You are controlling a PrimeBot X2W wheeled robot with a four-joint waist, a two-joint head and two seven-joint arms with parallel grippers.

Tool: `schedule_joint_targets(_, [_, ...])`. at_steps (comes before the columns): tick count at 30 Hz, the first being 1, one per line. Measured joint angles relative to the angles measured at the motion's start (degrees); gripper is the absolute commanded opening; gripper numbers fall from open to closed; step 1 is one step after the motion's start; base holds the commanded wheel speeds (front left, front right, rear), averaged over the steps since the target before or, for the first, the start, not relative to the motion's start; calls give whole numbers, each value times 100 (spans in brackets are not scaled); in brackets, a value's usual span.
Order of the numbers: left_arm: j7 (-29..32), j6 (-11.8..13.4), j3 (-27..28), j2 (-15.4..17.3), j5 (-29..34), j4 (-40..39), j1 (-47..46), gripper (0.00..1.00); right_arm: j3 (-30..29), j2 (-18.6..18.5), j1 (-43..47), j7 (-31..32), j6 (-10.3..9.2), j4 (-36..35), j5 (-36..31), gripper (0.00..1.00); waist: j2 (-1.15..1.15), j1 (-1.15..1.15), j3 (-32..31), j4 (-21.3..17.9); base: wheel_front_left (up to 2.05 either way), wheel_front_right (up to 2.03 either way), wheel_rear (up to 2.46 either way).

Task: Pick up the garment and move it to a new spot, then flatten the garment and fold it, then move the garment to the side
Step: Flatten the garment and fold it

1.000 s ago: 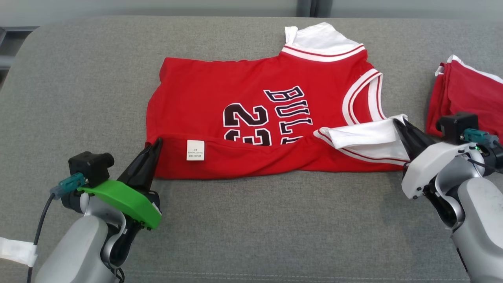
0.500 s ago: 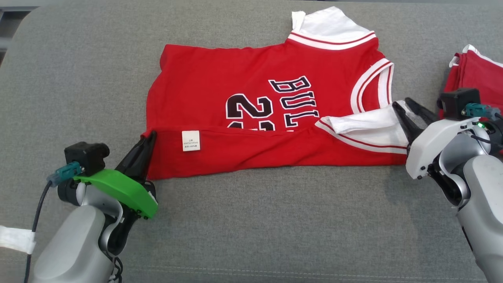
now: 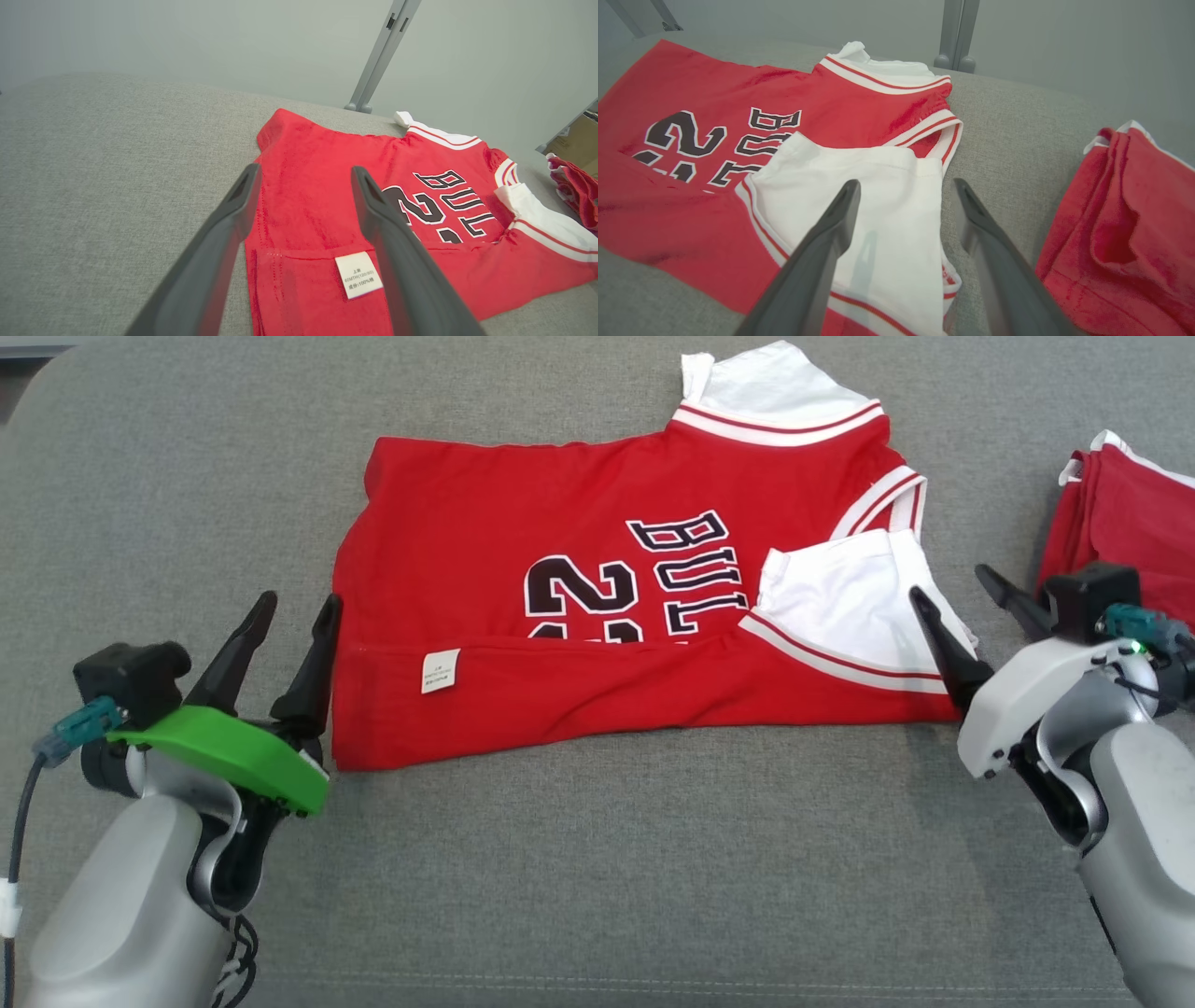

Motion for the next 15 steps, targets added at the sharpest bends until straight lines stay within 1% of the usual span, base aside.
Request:
schedule_joint_targets(2, [-38,0,64,74,-70,-9,157,100,27,3,208,-30,-7,2,-13,100,0,0,-14,-47,0,0,0])
schedule_joint_targets(3, [-37,0,53,57,-137,-14,280,100,16,5,342,-46,-54,3,-12,100,0,0,-18,-70,0,0,0])
schedule_joint_targets(6, [-33,0,-110,-94,-368,-21,657,100,-78,16,765,-120,-121,34,40,100,0,0,-28,-105,0,0,0])
schedule_joint_targets(8, [-25,0,-196,-140,-404,-19,837,100,-114,49,951,-157,-170,55,88,100,0,0,-24,-113,0,0,0])
schedule_joint_targets(12, [23,0,-154,-75,-494,-4,933,100,-137,81,1031,-209,-244,60,102,100,0,0,28,-127,0,0,0])
schedule_joint_targets(15, [51,0,-165,-64,-514,34,931,100,-160,115,1030,-275,-258,82,102,100,0,0,65,-133,0,0,0])
